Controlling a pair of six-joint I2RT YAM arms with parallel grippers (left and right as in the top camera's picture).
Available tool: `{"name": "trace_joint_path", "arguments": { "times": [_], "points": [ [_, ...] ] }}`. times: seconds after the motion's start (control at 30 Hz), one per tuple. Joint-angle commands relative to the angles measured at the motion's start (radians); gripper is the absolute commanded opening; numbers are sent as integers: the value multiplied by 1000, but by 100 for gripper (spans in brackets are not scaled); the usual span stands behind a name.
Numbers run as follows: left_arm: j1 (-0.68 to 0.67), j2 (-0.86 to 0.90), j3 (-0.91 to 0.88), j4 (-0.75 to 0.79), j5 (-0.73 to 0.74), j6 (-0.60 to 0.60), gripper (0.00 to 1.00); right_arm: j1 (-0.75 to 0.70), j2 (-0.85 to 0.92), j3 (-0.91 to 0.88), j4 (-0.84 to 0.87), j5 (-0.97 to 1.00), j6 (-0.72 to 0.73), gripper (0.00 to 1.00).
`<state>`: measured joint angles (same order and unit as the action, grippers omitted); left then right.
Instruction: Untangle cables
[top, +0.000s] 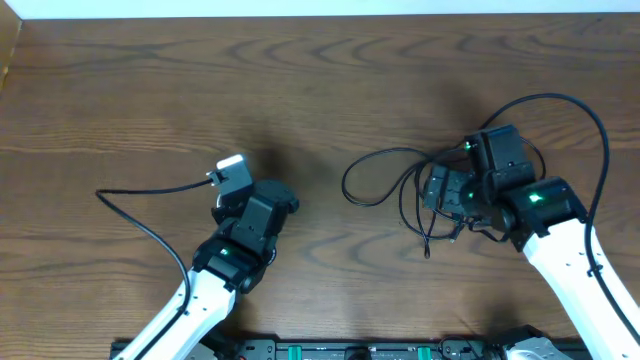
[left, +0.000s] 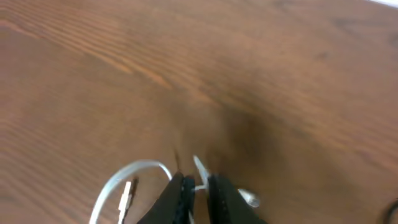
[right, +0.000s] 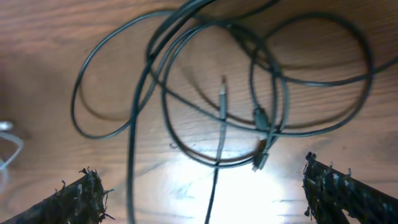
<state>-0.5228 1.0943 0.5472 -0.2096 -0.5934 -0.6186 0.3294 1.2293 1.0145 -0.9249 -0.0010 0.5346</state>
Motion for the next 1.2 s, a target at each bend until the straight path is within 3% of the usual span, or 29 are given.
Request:
{"name": "trace_joint_path", "arguments": {
  "times": [0.0,0.1,0.2,0.23,0.4,0.77,0.97,1.17],
  "points": [
    [14,33,7,-22,-51,-21,43,30,-4,10,-3,-9,11,99],
    [20,53,7,-41,-48,-84,72,45,0,10,-2,-5,11,99],
    [21,51,7,-32,15,-128,93,50,7,10,0,-5,10,99],
    [21,47,7,-20,61,-127,95,50,9,9,0,-5,11,99],
    [21,-9,8,-8,221,-63,96,50,28,3,0,-5,10,99],
    [21,-201,11,-136,152,-14,96,52,109,3,0,-6,11,99],
    [21,-299,100,-279,294,-4,96,52,161,3,1,-10,18,99],
    [22,-303,306,-500,290,85,97,52,165,3,1,-10,48,98]
  ]
}}
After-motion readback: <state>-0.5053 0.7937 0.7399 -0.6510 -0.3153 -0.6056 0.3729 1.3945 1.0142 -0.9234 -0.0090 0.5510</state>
